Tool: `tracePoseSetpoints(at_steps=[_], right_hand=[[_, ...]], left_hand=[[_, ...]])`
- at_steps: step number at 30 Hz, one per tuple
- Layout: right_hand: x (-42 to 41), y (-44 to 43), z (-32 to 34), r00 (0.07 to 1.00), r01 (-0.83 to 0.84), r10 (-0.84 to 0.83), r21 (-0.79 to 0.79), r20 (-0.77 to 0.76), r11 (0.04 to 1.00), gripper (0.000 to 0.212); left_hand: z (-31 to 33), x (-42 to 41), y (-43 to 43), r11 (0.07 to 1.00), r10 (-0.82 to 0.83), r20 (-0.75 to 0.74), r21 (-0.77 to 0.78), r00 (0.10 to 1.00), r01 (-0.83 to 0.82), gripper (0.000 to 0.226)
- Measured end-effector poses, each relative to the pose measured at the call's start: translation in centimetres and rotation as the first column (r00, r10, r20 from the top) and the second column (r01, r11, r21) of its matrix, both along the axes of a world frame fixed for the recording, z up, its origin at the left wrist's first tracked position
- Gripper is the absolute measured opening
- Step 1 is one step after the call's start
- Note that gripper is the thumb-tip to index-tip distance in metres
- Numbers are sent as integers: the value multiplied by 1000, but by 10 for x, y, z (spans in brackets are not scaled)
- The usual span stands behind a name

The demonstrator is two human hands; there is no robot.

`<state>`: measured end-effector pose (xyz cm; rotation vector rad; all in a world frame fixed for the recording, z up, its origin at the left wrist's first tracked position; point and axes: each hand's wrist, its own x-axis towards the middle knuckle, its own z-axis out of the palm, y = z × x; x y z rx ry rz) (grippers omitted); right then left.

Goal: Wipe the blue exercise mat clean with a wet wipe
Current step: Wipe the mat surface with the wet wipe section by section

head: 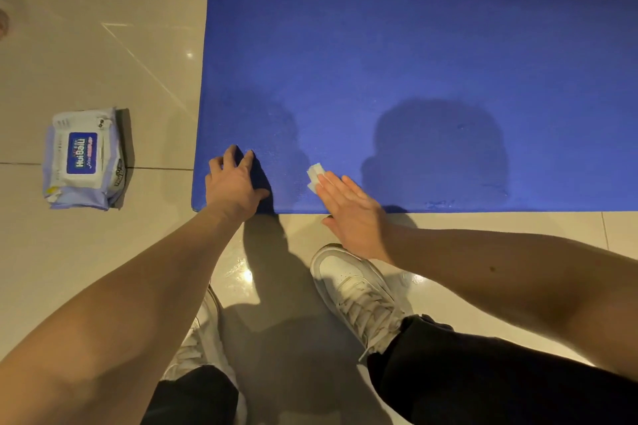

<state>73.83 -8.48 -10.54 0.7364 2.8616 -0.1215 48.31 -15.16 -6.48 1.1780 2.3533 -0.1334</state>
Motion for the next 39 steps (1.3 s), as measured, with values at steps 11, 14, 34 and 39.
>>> tracePoseSetpoints(at_steps=[11,14,34,39], right_hand=[[-48,-43,1,991,-128,117,-213,-63,969,69],[-44,-36,-1,989,-150,149,-132,-19,980,68],[-29,-27,8,984,150,-165,-181,-73,972,69],[-9,-2,-2,985,171,-170,-82,24,982,71]], left_hand=[[-2,1,-17,995,19,-42,97,999,-15,74],[-2,1,-19,993,35,-29,114,999,-31,70],[-4,25,-2,997,14,2,79,1000,-14,79],[-5,23,6,988,-12,-7,152,1000,13,75]])
